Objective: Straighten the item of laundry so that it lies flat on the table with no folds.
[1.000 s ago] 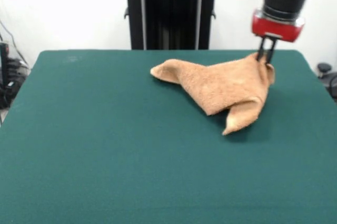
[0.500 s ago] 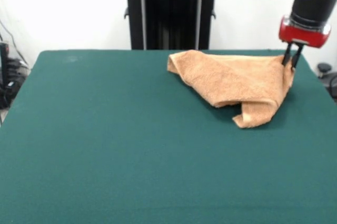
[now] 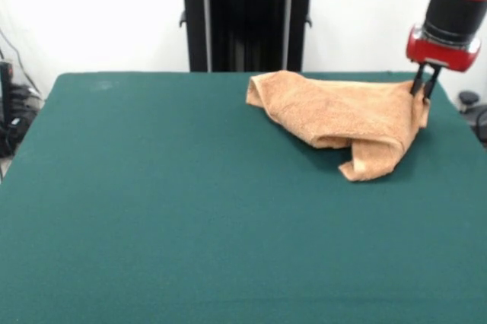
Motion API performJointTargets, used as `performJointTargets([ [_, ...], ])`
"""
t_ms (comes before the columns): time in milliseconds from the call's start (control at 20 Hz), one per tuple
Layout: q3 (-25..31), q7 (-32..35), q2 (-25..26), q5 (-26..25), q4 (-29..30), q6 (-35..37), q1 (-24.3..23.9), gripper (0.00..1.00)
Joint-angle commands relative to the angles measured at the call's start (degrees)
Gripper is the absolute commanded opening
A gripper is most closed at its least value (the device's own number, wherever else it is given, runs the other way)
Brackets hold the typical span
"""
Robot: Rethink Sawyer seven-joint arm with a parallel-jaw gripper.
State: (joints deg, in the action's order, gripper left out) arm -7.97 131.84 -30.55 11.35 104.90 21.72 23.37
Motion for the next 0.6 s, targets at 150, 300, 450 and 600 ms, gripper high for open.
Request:
performJointTargets([
  [150,0.12,14.56,-4.92,4.70,7.40,2.72,1.60,0.00],
  [300,0.65,15.22,-7.36,5.31,11.72,1.28,2.13,0.00],
  [450,2.22,14.84,-8.42,5.69,16.35,-2.59,1.10,0.00],
  [600,4.30,14.20,-8.80,5.99,20.49,-6.79,-0.46,0.00],
])
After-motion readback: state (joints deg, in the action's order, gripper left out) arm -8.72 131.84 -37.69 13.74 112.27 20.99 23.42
